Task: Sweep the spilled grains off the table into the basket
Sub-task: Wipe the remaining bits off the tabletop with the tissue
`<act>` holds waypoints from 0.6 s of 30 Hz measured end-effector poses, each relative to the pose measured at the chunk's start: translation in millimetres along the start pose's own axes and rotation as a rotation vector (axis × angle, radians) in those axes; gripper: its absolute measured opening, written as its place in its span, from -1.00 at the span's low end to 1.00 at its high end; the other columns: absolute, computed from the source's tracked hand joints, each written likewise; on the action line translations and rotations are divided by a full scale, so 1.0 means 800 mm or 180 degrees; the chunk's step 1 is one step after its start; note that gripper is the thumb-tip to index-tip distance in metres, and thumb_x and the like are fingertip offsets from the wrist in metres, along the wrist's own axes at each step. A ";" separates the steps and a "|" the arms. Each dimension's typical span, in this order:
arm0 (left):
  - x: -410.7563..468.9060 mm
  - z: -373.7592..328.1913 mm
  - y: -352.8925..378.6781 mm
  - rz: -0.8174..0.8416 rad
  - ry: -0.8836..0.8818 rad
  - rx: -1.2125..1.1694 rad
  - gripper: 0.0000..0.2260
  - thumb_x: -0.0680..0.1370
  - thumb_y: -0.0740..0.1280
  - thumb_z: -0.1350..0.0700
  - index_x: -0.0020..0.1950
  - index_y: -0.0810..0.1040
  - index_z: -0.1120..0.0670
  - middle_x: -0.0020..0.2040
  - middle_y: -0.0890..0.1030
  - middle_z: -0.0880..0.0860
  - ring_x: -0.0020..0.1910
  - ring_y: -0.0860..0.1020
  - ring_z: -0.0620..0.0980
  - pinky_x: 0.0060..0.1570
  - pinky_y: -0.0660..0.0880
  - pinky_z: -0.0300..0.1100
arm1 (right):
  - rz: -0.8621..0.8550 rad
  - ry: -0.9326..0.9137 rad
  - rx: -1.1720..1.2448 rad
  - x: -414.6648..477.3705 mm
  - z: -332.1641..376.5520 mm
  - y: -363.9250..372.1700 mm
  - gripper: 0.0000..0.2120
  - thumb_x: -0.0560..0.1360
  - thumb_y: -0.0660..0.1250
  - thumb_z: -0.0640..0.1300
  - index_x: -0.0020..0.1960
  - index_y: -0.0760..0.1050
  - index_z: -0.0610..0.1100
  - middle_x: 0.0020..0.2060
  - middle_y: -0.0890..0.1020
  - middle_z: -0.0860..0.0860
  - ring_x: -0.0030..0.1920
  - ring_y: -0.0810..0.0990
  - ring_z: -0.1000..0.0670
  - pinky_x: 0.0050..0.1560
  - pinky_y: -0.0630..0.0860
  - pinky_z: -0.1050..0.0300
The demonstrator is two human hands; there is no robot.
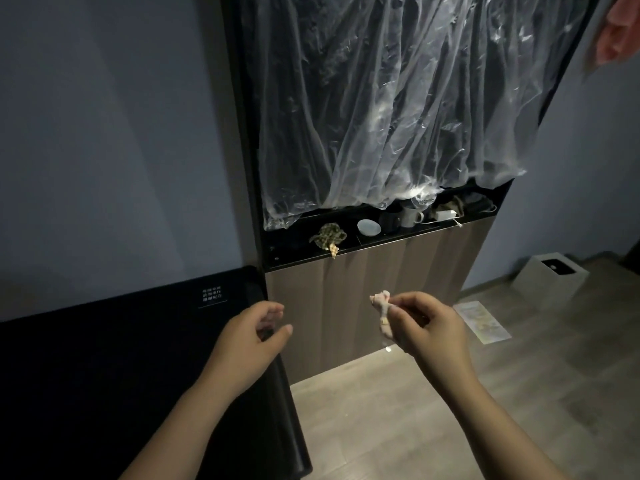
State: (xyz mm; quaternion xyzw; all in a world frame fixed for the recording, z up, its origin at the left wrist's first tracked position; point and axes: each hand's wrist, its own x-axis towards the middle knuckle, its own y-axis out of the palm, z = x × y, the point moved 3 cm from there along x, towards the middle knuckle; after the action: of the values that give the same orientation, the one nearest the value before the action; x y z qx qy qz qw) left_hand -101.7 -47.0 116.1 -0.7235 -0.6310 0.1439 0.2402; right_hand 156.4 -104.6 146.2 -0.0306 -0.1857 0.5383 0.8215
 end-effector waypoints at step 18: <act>0.139 0.000 0.130 -0.1219 -0.1272 -0.0036 -0.71 0.48 0.42 0.08 0.18 0.51 -0.10 0.08 0.57 -0.15 0.09 0.53 -0.20 0.16 0.51 -0.17 | 0.1672 0.0011 -0.0149 0.293 -0.140 0.035 -0.83 0.48 0.37 -0.23 -0.23 0.62 -0.01 -0.35 0.67 0.09 -0.34 0.60 0.17 -0.34 0.50 0.29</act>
State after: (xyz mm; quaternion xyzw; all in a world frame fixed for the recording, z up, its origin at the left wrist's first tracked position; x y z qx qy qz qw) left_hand 4.2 53.1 71.9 -0.5496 -0.7919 0.2322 0.1297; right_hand 252.5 133.8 99.0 -0.0976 -0.1823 0.7286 0.6530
